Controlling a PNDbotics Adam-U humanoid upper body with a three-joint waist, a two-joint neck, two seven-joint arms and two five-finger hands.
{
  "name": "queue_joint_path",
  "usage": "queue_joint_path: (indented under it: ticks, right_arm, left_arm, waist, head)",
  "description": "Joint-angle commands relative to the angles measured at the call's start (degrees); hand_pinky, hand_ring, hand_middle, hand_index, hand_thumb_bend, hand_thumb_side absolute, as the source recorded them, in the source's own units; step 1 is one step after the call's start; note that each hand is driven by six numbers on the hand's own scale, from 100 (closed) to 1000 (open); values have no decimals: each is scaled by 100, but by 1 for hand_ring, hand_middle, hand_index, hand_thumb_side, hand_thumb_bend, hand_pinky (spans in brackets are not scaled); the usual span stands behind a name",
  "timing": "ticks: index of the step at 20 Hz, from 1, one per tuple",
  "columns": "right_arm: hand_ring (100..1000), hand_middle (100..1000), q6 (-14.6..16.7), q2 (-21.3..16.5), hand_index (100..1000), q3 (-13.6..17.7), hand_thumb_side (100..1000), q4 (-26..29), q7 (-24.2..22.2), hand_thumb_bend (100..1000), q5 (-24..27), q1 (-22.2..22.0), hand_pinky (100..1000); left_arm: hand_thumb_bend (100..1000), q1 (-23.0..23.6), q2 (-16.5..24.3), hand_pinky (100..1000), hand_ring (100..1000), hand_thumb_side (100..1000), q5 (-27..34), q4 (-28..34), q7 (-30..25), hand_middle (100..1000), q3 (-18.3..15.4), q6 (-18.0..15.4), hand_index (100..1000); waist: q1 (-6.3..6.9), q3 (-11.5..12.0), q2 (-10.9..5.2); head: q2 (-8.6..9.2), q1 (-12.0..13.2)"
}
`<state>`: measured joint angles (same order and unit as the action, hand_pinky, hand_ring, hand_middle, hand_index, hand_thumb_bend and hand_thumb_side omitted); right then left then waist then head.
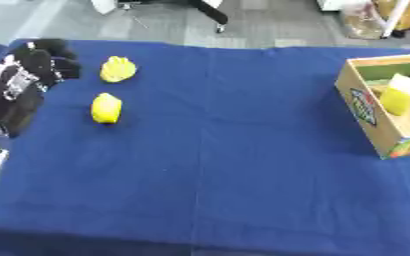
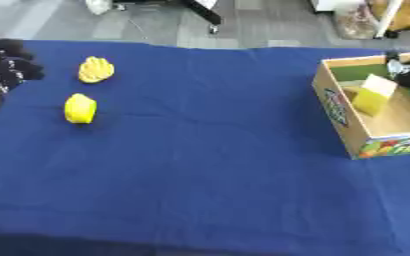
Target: Pick up the objects with one hand, pass them to the other hand, and then place them into the box on the other side of the table.
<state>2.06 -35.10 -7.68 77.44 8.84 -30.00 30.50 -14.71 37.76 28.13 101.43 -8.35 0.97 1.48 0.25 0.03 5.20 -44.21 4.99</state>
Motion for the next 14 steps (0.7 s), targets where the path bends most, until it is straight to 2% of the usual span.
queue_joint_path:
  ticks: [1,5,7,9,14]
  right_arm:
    - [625,826,310,-16,924,-287,388,583,222,238,257,-121,818]
    - [623,822,664,162,919,-501,396,1158,60,226,327,-414,816]
    - [621,820,844,209,915,-539,401,1452,-111,213,377,-539,815]
    - [617,818,1016,228,909,-524,404,1731,-280,204,494,-660,813]
    - [612,816,1440,253,904,-387,414,2448,-721,184,849,-971,811]
  left_arm:
    - [630,-154,643,777,673,371,-299,-98,-61,639,-131,114,763]
    - [633,-374,1216,793,677,297,-653,-499,-231,643,12,332,763]
    - [649,-566,1510,817,693,266,-834,-693,-357,653,203,416,775]
    - [643,-755,1789,833,704,209,-1005,-862,-511,658,419,512,782]
    - [646,-1152,2395,849,719,186,-1447,-1299,-932,662,983,724,794]
  waist:
    - [100,-14,-101]
    - [159,-52,-106]
    - [181,-79,-107]
    - [194,-106,-104]
    - [180,-203,-86]
  head:
    - [10,79]
    - [10,171]
    - [10,232]
    - [10,258]
    - [10,330]
